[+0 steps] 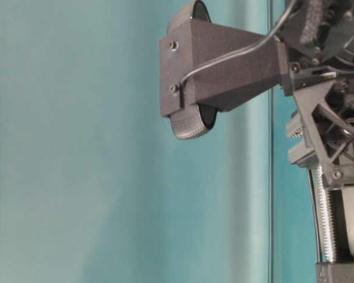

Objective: Insert the USB cable into the fixed female connector.
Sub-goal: 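Press the plug further into the port with the right gripper, then open the right gripper and pull it back from the plug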

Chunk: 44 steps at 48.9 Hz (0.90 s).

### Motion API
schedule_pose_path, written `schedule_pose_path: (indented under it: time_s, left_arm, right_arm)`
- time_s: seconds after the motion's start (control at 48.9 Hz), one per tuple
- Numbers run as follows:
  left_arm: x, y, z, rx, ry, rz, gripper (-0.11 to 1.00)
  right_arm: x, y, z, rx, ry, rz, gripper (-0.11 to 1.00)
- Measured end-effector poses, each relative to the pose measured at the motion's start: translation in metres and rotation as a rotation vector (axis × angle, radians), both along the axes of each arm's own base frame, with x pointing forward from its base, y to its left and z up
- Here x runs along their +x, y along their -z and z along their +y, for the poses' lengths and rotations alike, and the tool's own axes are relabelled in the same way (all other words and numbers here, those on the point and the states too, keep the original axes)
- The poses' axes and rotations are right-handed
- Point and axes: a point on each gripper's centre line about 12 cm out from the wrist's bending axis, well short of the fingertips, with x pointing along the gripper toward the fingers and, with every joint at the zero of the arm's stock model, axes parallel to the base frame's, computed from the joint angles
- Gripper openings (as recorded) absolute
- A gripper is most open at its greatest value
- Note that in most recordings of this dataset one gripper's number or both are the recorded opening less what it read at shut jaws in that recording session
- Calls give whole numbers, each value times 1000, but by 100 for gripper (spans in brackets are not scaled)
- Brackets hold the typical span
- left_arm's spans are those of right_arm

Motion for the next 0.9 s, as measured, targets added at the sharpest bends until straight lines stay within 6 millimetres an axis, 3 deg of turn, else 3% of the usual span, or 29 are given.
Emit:
schedule_pose_path:
  time_s: [0.225,0.899]
  left_arm:
    - [0,-1,0,0,0,-2,100]
    - [0,0,0,0,0,-2,100]
  right_arm:
    - [-5,2,0,31,61,9,43]
    - [-2,5,6,68,35,21,44]
